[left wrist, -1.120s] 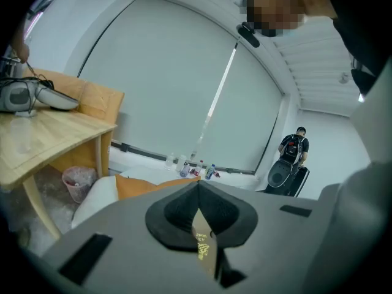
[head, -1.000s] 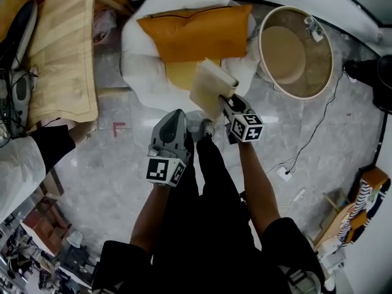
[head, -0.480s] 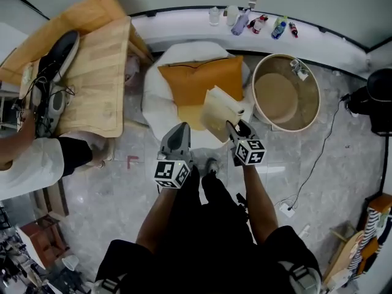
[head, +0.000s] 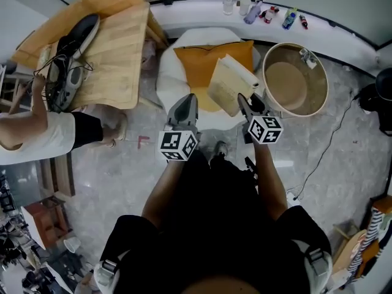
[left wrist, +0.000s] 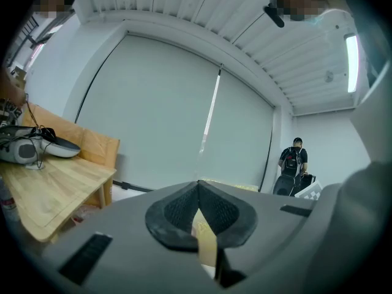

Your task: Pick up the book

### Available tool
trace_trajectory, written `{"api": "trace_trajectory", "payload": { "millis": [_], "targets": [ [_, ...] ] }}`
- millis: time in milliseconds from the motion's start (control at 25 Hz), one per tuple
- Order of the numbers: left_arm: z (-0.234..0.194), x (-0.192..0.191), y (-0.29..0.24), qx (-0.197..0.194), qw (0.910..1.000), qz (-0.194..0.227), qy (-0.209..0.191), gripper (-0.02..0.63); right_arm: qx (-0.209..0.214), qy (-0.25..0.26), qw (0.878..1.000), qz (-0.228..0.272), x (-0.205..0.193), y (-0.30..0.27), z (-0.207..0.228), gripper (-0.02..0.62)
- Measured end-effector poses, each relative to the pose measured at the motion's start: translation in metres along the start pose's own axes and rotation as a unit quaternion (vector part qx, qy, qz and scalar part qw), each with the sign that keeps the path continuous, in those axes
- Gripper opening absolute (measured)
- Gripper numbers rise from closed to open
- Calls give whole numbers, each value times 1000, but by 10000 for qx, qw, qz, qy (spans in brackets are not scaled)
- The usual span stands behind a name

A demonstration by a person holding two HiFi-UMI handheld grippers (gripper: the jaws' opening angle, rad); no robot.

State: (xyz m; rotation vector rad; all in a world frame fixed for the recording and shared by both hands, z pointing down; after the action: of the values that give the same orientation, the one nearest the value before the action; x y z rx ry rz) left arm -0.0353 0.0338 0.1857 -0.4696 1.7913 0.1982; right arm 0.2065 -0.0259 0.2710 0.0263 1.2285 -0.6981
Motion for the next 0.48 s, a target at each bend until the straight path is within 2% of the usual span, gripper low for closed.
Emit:
{"api": "trace_trajectory", "payload": {
  "millis": [480],
  "targets": [
    [-7, 22, 34, -408, 9991, 136, 15, 2, -9, 16, 9984, 567, 43, 51, -59, 198]
  ]
}}
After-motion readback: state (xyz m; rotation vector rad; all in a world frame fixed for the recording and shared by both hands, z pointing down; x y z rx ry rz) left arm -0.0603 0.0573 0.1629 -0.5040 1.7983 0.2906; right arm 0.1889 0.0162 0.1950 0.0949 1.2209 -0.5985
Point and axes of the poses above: the fingertips, and each gripper's own axes: y backward along the fingers, z to its right, x out of its top, the point moved 7 cm from there along y, backward along the fingers, and after that the axes turned 5 degrees about -x, right-handed, at the moved point
